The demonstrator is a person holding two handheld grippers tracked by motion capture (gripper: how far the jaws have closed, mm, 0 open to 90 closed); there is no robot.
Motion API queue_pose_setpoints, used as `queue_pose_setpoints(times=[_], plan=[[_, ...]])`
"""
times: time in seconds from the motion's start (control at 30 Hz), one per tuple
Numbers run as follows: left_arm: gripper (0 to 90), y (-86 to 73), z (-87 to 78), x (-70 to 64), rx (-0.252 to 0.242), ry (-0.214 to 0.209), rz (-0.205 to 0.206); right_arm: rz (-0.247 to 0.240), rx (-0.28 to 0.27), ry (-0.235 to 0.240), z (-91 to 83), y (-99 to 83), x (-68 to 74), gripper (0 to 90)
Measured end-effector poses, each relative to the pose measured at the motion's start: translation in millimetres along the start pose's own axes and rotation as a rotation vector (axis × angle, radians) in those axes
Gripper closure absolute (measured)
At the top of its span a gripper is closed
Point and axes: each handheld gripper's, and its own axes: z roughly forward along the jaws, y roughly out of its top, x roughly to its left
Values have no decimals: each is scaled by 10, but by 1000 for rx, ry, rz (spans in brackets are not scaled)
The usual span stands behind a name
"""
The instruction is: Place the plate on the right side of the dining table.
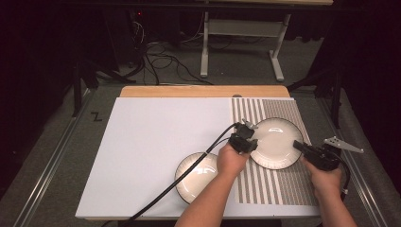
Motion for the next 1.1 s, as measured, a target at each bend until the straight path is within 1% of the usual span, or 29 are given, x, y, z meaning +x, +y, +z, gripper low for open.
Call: queue_pose_setpoints(times=[0.13, 0.23, 0.33, 0.4, 0.5, 0.53, 0.57, 0.63, 0.7, 0.8, 0.87, 0.9, 1.0, 1.1], plan=[[669, -3, 26, 26, 12, 3, -13, 2, -3, 10, 12, 1, -4, 842], [659, 7, 13, 30, 3, 11, -17, -10, -3, 13, 18, 10, 4, 843], [636, 35, -26, 32, -17, 26, -34, -15, -3, 10, 23, 18, 11, 843], [617, 47, -59, 42, -22, 31, -34, -11, -3, 8, 28, 22, 14, 843], [608, 39, -131, 63, -31, 26, -30, 0, 6, 3, 39, 26, 9, 841], [604, 24, -87, -35, -132, 2, -176, 5, 9, 0, 46, 27, 4, 840], [604, 10, -177, 81, -45, 16, -29, 9, 12, 0, 52, 27, -4, 839], [595, -28, -218, 95, -58, 13, -26, 17, 19, -11, 66, 28, -3, 834], [582, -58, -262, 114, -67, 6, -28, 13, 26, -19, 77, 29, -7, 830], [572, -113, -359, 152, -83, 3, -22, 25, 38, -27, 94, 22, -28, 822], [571, -164, -439, 186, -94, -2, -34, 27, 47, -32, 103, 17, -44, 816], [560, -183, -473, 204, -97, -4, -32, 30, 52, -34, 111, 14, -53, 815], [533, -246, -582, 249, -112, 6, -22, 45, 61, -32, 129, 16, -74, 814], [507, -319, -697, 310, -124, 9, -20, 62, 71, -33, 154, 26, -84, 812]])
